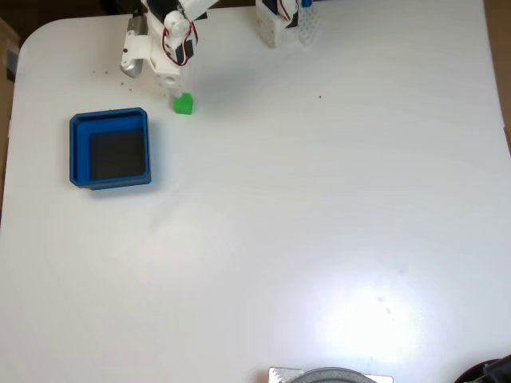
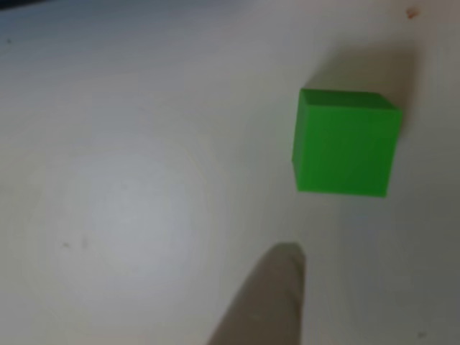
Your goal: Pick up green cube and drop it in the blue box
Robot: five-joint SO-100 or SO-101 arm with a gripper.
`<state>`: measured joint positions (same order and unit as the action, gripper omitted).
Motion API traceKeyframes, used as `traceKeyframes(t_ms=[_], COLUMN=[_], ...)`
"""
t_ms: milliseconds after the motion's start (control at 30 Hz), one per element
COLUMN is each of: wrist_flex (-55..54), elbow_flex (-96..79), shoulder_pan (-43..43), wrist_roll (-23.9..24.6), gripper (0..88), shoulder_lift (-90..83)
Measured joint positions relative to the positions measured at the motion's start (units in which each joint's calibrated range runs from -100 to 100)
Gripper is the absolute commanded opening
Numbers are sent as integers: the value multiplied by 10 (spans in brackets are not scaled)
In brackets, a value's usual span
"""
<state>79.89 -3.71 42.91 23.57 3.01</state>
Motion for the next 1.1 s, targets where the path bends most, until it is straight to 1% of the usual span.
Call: traceKeyframes(t_ms=[367,633,1100], wrist_flex=[-3,-75,-80], elbow_flex=[1,0,0], shoulder_pan=[0,0,0], wrist_roll=[0,1,1], gripper=[304,304,304], shoulder_lift=[81,109,128])
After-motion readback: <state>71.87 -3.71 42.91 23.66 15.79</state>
